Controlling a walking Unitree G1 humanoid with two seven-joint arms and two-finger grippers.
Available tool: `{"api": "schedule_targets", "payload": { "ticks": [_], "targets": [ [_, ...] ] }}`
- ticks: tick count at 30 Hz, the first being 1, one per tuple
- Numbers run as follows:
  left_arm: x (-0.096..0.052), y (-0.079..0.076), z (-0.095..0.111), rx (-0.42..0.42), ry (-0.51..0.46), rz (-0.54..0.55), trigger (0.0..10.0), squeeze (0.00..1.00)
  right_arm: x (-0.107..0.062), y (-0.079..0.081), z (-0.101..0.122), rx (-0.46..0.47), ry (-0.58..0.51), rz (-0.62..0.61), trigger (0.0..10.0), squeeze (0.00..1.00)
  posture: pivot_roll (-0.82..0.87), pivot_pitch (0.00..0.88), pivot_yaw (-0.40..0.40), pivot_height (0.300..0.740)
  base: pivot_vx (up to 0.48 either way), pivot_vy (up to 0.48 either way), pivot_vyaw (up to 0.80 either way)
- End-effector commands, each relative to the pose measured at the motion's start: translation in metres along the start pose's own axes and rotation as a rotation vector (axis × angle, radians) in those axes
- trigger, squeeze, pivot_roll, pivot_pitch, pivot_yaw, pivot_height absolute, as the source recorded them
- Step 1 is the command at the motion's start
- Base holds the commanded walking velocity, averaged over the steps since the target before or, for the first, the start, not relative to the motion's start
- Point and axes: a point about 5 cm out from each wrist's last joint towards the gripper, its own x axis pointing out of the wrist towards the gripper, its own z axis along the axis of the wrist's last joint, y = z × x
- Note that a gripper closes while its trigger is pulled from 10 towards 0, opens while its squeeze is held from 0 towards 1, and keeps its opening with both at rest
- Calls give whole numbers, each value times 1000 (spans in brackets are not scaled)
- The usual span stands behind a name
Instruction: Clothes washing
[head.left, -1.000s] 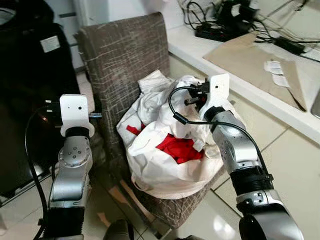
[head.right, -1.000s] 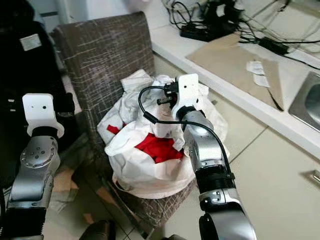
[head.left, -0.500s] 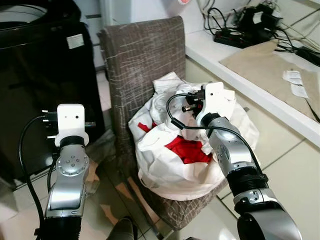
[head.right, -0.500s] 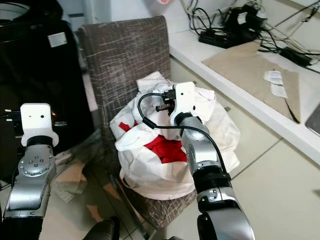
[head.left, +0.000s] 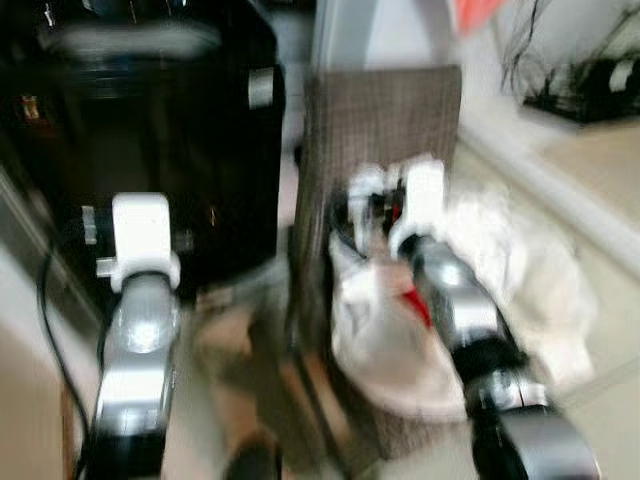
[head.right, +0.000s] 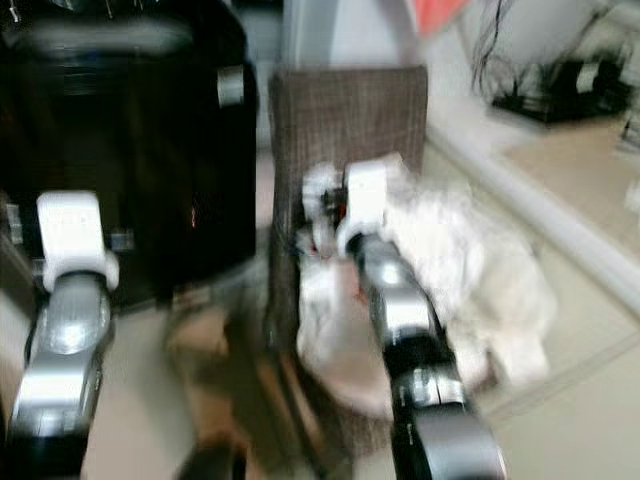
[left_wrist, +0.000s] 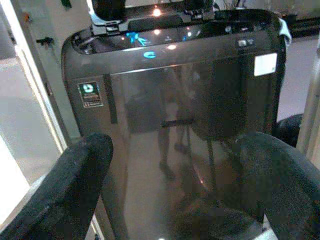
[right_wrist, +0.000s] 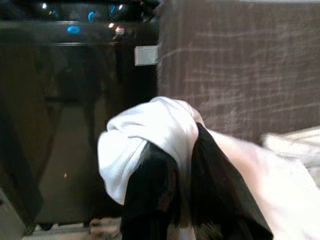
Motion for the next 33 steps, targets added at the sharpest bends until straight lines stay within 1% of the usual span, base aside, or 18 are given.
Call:
{"api": "schedule_targets", "payload": {
  "ticks": [1, 2, 3, 4, 7, 10, 15, 17, 19, 20, 21, 24, 26, 27, 28, 30, 31, 33],
  "targets": [
    [-1, -10, 1, -10, -2, -46, 10000, 0, -3, -13, -2, 4, 4, -53, 0, 0, 59, 0, -78, 731, 0, 0, 638],
    [-1, -10, 2, -6, -4, -50, 10000, 0, -4, -15, -4, 13, 14, -66, 0, 0, 57, 0, -75, 731, 0, 0, 0],
    [0, -11, 2, -3, -6, -53, 10000, 0, -4, -16, -5, 3, 23, -79, 314, 0, 54, 0, -71, 731, 0, 0, 0],
    [0, -12, 3, -2, -7, -58, 10000, 0, -6, -20, -5, -4, 11, -101, 10000, 0, 51, 0, -65, 731, 0, 0, 0],
    [-1, -10, 3, 5, -5, -67, 10000, 0, -14, -28, -11, 2, 10, -157, 10000, 0, 50, 0, -62, 731, 0, 0, 0],
    [-3, -8, -1, 4, 14, -64, 10000, 0, -17, -29, -18, 12, 29, -166, 10000, 0, 51, 0, -59, 731, 0, 0, 0],
    [-5, -9, -4, 1, 31, -66, 10000, 0, -17, -29, -20, 14, 35, -167, 10000, 0, 46, 0, -50, 731, 0, 0, 0],
    [-3, -13, -7, 1, 58, -68, 10000, 0, -14, -29, -21, 83, 22, -182, 10000, 0, 44, 0, -34, 731, 0, 0, 0],
    [-2, -12, -9, 18, 78, -65, 10000, 0, -15, -31, -22, 137, 9, -206, 10000, 0, 43, 0, -21, 731, 0, 0, 0],
    [-1, -11, -9, 34, 79, -76, 10000, 0, -17, -34, -24, 135, 11, -223, 10000, 0, 43, 0, 2, 731, 0, 0, 0],
    [2, -7, -6, 80, 64, -106, 10000, 0, -22, -39, -30, 121, 19, -261, 10000, 0, 44, 0, 16, 731, 0, 0, 0],
    [4, -5, -5, 97, 58, -116, 10000, 0, -24, -40, -32, 117, 21, -272, 10000, 0, 41, 0, 28, 731, 0, 0, 0],
    [11, -2, 1, 148, 21, -147, 10000, 0, -29, -38, -38, 105, 30, -280, 10000, 0, 35, 0, 39, 731, 0, 0, 0],
    [14, -2, 3, 156, 5, -156, 10000, 0, -30, -37, -40, 99, 32, -277, 10000, 0, 35, 0, 39, 731, 0, 0, 0],
    [18, -2, 7, 157, -12, -161, 10000, 0, -29, -35, -41, 92, 29, -269, 10000, 0, 28, 0, 44, 731, 0, 0, 0],
    [19, -3, 8, 150, -15, -162, 10000, 0, -29, -34, -40, 88, 26, -266, 10000, 0, 28, 0, 44, 731, 0, 0, 0],
    [21, -5, 9, 119, -13, -173, 10000, 0, -27, -34, -39, 87, 17, -269, 10000, 0, 20, 0, 51, 731, 0, 0, 0],
    [21, -7, 9, 107, -7, -181, 10000, 0, -26, -34, -37, 93, 12, -274, 10000, 0, 12, 0, 59, 731, 0, 0, 0]
  ]
}}
